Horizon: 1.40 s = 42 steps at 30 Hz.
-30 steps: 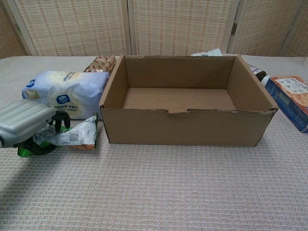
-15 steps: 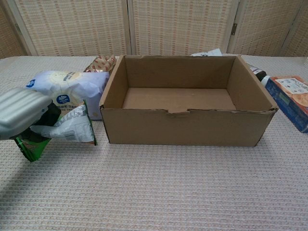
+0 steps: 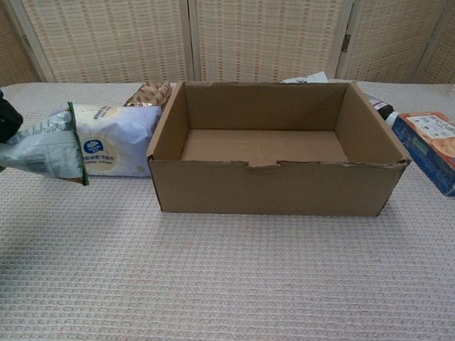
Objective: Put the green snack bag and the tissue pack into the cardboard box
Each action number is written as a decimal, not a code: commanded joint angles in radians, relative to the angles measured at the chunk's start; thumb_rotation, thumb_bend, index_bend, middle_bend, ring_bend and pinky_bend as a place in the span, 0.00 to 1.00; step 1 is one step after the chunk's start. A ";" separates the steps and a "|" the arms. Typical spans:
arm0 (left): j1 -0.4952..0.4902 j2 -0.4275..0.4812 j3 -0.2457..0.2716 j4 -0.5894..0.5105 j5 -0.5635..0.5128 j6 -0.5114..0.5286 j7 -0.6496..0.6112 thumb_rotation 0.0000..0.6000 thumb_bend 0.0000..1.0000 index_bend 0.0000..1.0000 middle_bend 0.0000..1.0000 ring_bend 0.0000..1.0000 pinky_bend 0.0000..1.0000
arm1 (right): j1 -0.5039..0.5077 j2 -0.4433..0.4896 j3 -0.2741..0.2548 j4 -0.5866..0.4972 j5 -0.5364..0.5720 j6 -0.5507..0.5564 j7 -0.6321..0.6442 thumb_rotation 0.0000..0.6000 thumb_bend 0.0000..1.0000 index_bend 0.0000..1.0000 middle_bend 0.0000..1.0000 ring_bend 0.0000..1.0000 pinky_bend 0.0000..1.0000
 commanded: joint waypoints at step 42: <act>-0.654 -0.568 -0.360 0.369 -0.338 -0.194 0.187 1.00 0.20 0.00 0.00 0.00 0.16 | -0.004 0.061 0.020 0.000 0.050 0.009 0.077 1.00 0.04 0.17 0.00 0.00 0.00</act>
